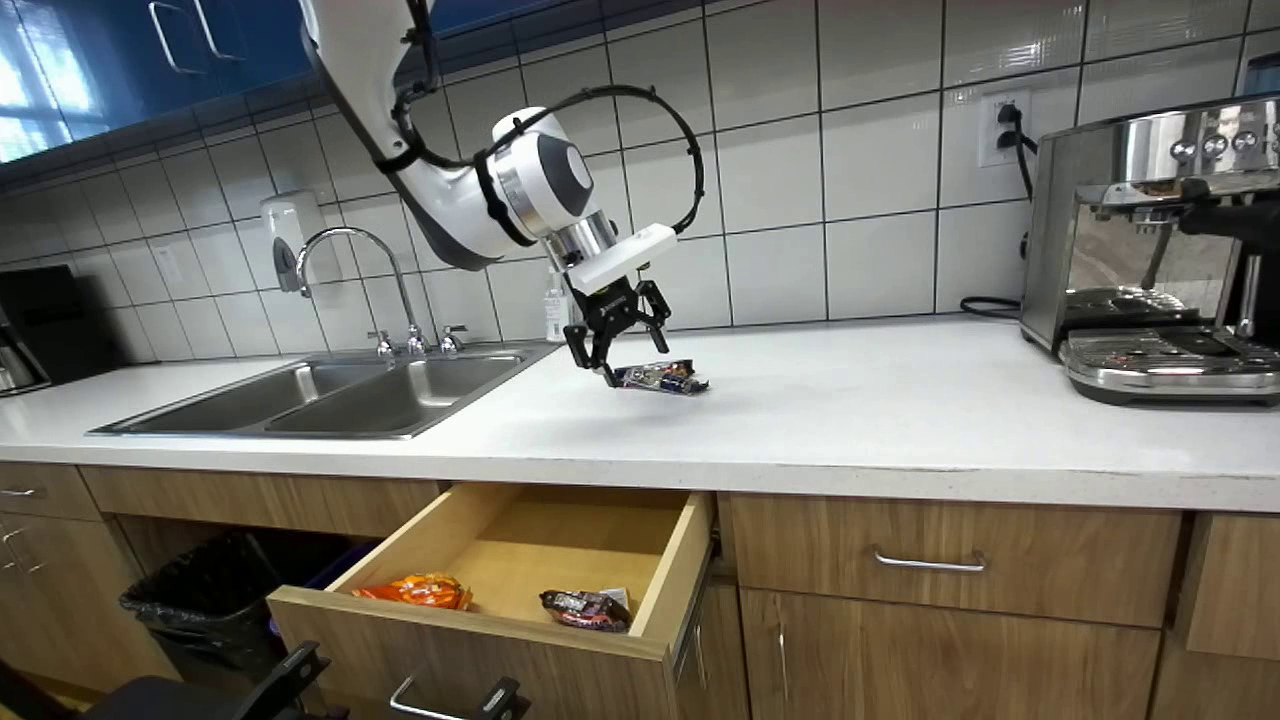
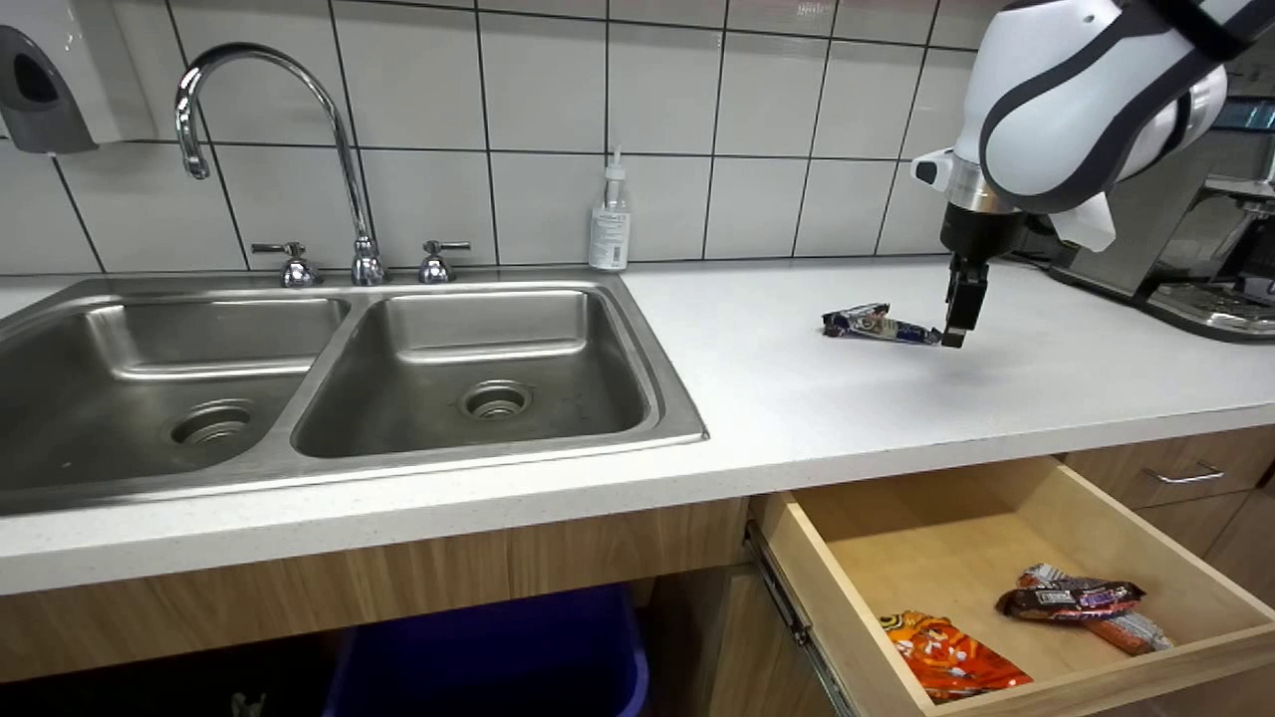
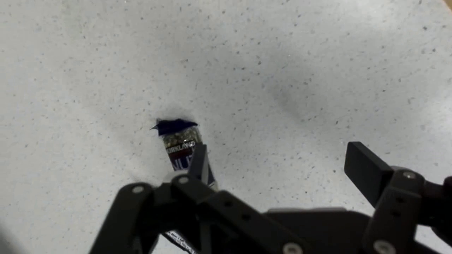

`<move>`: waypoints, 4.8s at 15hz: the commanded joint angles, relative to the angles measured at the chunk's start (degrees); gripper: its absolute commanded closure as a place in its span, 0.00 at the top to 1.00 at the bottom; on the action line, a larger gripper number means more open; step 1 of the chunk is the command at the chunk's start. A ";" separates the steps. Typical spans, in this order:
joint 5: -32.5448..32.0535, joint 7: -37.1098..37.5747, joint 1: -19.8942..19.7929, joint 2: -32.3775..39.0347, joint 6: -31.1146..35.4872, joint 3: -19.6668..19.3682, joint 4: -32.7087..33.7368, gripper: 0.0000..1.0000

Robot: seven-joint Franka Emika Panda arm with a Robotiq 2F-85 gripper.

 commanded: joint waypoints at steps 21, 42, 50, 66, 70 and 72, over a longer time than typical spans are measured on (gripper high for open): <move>10.38 -17.01 -2.90 24.28 -23.68 4.27 39.53 1.00; 10.62 -19.70 -1.75 34.59 -35.16 4.23 56.75 1.00; 10.64 -19.98 -1.54 35.62 -36.24 4.16 58.29 0.58; 10.94 -19.65 -1.66 30.78 -32.39 4.60 52.62 0.08; 10.57 -19.26 -1.32 28.29 -29.59 4.66 48.69 0.07; 10.32 -19.03 -1.11 26.57 -27.78 4.68 45.59 0.07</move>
